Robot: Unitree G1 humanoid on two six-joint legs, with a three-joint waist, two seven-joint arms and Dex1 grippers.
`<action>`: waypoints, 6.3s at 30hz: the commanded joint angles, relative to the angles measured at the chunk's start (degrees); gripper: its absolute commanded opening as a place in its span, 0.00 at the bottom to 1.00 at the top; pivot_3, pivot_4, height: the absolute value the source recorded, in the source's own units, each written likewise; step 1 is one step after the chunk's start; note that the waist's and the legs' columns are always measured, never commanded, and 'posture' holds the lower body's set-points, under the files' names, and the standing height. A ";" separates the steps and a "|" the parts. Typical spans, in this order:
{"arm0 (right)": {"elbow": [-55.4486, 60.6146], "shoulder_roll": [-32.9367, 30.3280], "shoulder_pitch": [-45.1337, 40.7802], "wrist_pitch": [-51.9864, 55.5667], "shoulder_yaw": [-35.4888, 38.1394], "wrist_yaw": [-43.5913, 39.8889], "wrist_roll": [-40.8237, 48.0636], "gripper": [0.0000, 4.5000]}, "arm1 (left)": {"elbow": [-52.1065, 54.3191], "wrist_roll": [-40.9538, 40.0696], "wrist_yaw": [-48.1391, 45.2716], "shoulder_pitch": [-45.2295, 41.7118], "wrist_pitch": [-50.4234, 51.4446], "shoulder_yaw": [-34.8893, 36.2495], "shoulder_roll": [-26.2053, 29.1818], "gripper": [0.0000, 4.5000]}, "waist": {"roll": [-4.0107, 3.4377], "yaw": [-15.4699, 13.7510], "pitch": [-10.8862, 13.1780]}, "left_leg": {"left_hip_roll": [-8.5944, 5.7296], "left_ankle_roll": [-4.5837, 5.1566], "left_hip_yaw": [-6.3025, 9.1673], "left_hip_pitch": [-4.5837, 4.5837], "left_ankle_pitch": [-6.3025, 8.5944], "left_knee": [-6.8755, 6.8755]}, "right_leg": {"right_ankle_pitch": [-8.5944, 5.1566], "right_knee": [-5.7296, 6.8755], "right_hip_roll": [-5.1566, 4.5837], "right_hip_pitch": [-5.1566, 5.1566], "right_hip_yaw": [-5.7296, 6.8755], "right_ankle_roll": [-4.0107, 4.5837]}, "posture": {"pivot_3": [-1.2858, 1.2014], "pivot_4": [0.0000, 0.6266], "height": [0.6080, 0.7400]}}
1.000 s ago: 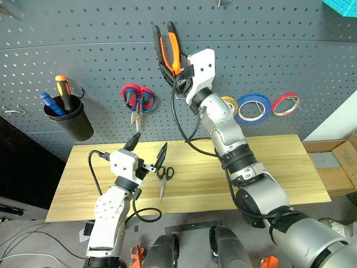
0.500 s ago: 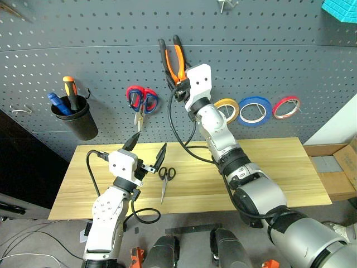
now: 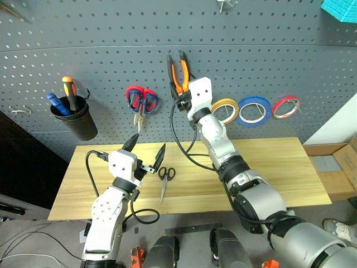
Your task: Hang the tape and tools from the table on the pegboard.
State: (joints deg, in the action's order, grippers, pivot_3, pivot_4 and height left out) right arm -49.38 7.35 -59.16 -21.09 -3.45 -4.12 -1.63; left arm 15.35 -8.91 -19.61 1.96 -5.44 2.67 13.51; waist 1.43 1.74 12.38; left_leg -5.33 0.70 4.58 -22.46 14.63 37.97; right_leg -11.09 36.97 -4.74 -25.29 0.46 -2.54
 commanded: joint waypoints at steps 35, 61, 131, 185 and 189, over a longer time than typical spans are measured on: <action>71.34 -36.39 45.90 55.39 -18.36 -37.49 17.22 0.99 | -6.77 9.21 10.58 -2.04 43.76 -11.19 -2.39 1.00 | 0.16 1.37 0.32 | 0.13 0.16 0.03 -0.14 0.10 0.04 | -0.45 -0.26 -0.30 0.13 0.17 -0.45 | 0.46 0.36 1.00; 70.01 -37.91 45.71 56.63 -16.53 -38.54 14.06 1.00 | -22.32 14.71 24.27 -9.75 51.30 -8.73 -10.85 0.41 | 0.40 1.69 0.48 | 0.15 0.14 0.05 -0.02 0.11 0.03 | -0.44 -0.44 -0.33 0.37 0.22 -0.51 | 0.44 0.39 1.00; 71.54 -30.71 27.14 52.30 -10.68 -48.57 28.20 1.00 | 4.84 23.03 24.01 -5.95 5.83 -2.97 -7.95 0.05 | 0.28 -0.15 -0.45 | 0.10 0.18 0.08 -0.38 0.17 0.10 | 0.16 -0.86 -0.19 0.14 0.23 -0.24 | 0.48 0.24 1.00; 73.29 -29.41 25.03 53.31 -10.61 -47.26 29.81 1.00 | -24.91 5.18 13.92 -15.53 35.95 8.74 1.13 0.97 | 0.31 0.13 -0.80 | 0.01 0.17 0.06 -0.26 0.17 0.55 | 0.19 -0.10 -0.14 0.08 0.16 -0.22 | 0.49 0.26 1.00; 73.50 -29.51 25.08 53.54 -11.09 -46.84 29.41 1.00 | -28.98 5.56 11.72 -17.48 38.06 6.83 2.19 0.97 | 0.31 -0.07 -0.80 | 0.01 0.17 0.11 -0.27 0.17 0.66 | 0.19 -0.10 -0.08 0.13 0.20 -0.22 | 0.48 0.26 1.00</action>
State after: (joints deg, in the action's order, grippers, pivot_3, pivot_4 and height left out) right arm 21.71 -22.08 -33.76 32.46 -14.91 -51.15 27.26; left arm -13.46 -3.32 -6.90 -13.89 32.12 10.36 14.99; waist 1.74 1.67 11.58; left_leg -5.32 0.88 4.70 -22.75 14.81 38.68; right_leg -10.89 36.87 -4.83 -25.16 0.67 -2.76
